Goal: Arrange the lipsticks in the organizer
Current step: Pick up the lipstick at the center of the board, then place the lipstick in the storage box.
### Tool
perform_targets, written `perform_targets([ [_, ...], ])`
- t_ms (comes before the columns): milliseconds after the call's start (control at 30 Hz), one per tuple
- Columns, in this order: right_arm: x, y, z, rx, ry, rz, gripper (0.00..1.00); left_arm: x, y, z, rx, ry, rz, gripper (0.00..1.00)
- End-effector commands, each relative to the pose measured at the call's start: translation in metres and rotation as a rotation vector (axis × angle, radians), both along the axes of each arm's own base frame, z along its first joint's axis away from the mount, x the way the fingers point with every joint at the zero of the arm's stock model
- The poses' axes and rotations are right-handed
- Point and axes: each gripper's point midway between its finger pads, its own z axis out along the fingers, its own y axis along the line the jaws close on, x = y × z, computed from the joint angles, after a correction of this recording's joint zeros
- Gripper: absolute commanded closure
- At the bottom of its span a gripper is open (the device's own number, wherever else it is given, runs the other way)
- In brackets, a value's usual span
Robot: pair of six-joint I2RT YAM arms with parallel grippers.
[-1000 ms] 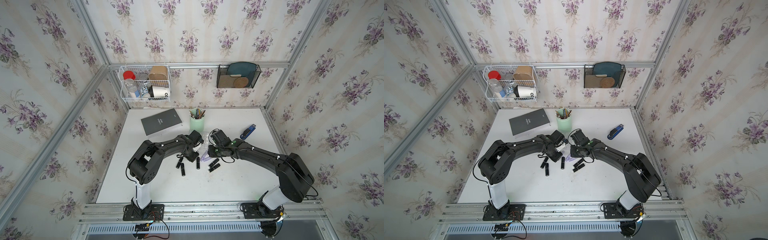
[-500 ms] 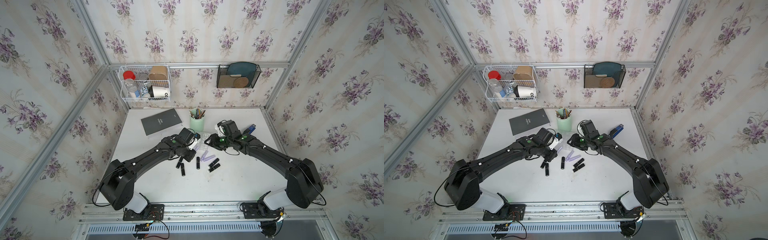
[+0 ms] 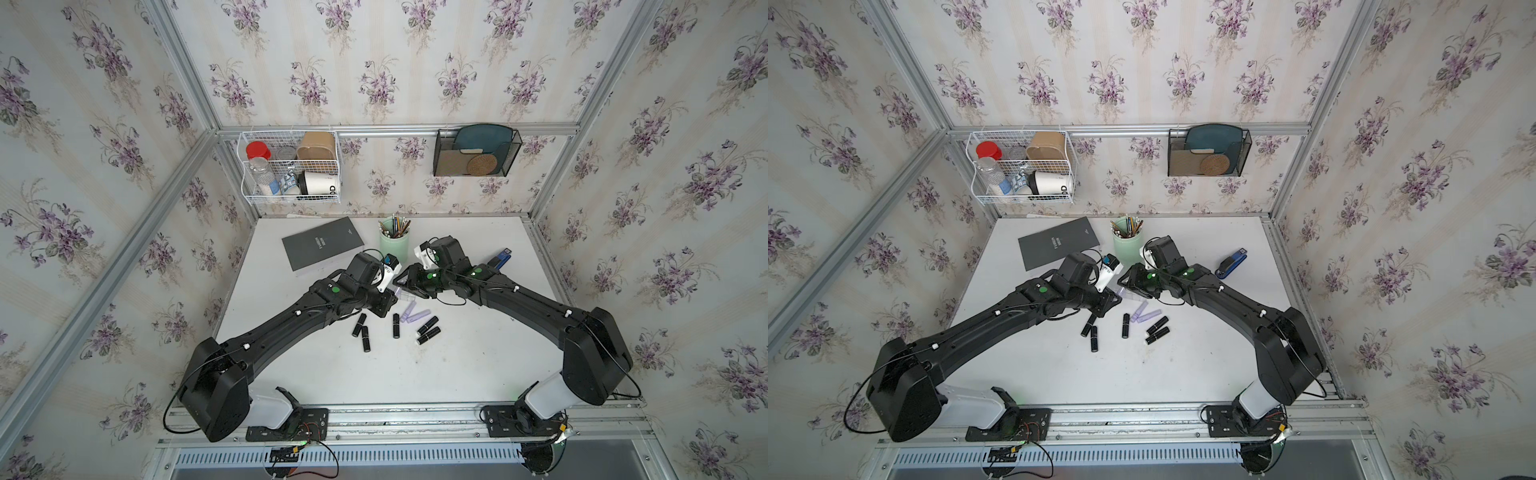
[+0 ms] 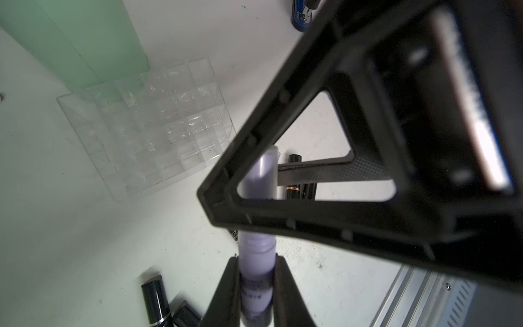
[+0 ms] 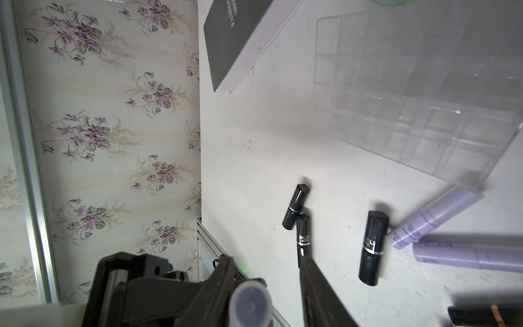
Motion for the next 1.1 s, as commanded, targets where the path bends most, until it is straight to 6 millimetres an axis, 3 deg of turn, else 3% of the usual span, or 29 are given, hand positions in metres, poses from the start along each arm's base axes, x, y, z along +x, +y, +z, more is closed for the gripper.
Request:
perform_targets([
  [0, 0.003, 0.008, 0.004, 0.046, 0.010, -0.007, 0.61, 0.006, -0.006, 0.007, -0.036, -0.013, 0.011, 0.89],
  [233, 0.012, 0.013, 0.006, 0.089, 0.023, -0.053, 0.77, 0.010, -0.006, 0.013, -0.049, -0.028, 0.039, 0.86],
  [433, 0.031, 0.014, 0.012, 0.097, -0.018, -0.110, 0.83, 0.021, 0.011, 0.022, -0.040, -0.033, 0.153, 0.60],
  [567, 0.061, 0.016, 0.022, 0.127, -0.107, -0.173, 0.85, 0.035, 0.049, 0.045, -0.091, -0.018, 0.290, 0.51],
  [667, 0.090, 0.010, 0.032, 0.046, -0.276, -0.243, 0.86, 0.050, 0.093, 0.055, -0.151, 0.014, 0.466, 0.50],
  [767, 0.116, 0.006, 0.033, -0.143, -0.477, -0.308, 0.86, 0.064, 0.131, 0.045, -0.210, 0.084, 0.625, 0.50],
  [833, 0.127, 0.005, 0.028, -0.296, -0.601, -0.340, 0.86, 0.068, 0.140, 0.031, -0.221, 0.134, 0.662, 0.50],
  [933, 0.140, 0.011, 0.017, -0.448, -0.726, -0.354, 0.87, 0.068, 0.139, 0.016, -0.219, 0.186, 0.658, 0.51],
  [1067, 0.149, 0.023, 0.006, -0.513, -0.808, -0.346, 0.87, 0.066, 0.138, 0.004, -0.200, 0.211, 0.641, 0.51],
])
